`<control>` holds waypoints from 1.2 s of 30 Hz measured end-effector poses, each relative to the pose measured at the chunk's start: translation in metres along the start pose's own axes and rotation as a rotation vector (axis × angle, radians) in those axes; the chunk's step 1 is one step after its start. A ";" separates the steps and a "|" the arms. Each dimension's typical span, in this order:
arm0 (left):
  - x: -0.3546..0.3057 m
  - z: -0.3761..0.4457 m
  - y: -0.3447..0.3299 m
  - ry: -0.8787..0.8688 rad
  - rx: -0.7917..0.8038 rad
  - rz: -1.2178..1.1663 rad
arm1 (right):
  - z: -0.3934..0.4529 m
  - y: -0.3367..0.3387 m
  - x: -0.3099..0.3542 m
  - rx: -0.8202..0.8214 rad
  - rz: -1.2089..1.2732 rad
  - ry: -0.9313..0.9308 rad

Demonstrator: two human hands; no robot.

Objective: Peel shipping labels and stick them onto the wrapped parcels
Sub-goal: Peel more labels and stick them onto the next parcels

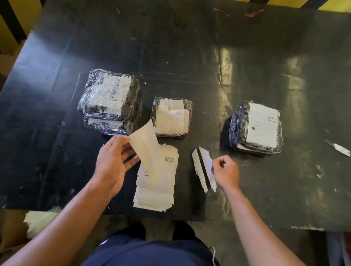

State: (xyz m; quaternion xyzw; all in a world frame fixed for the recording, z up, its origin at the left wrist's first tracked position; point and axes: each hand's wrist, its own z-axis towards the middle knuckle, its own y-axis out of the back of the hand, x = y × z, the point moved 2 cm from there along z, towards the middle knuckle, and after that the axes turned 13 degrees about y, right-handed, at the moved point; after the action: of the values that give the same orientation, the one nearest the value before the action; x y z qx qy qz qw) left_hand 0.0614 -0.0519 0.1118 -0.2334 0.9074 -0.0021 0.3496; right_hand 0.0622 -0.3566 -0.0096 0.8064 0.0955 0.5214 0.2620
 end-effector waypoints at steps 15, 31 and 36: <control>0.018 -0.002 -0.026 0.061 -0.005 0.041 | -0.026 -0.001 -0.002 0.031 -0.367 0.324; 0.018 0.001 -0.040 0.096 -0.044 -0.090 | -0.094 -0.051 0.124 -0.074 -0.393 0.972; 0.017 0.000 -0.037 0.101 -0.003 -0.082 | -0.084 -0.049 0.127 -0.097 -0.346 0.886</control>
State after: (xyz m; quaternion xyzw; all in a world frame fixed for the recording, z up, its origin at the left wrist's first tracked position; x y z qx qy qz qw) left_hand 0.0662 -0.0923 0.1078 -0.2704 0.9136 -0.0267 0.3027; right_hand 0.0484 -0.2336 0.0919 0.4656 0.3065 0.7676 0.3165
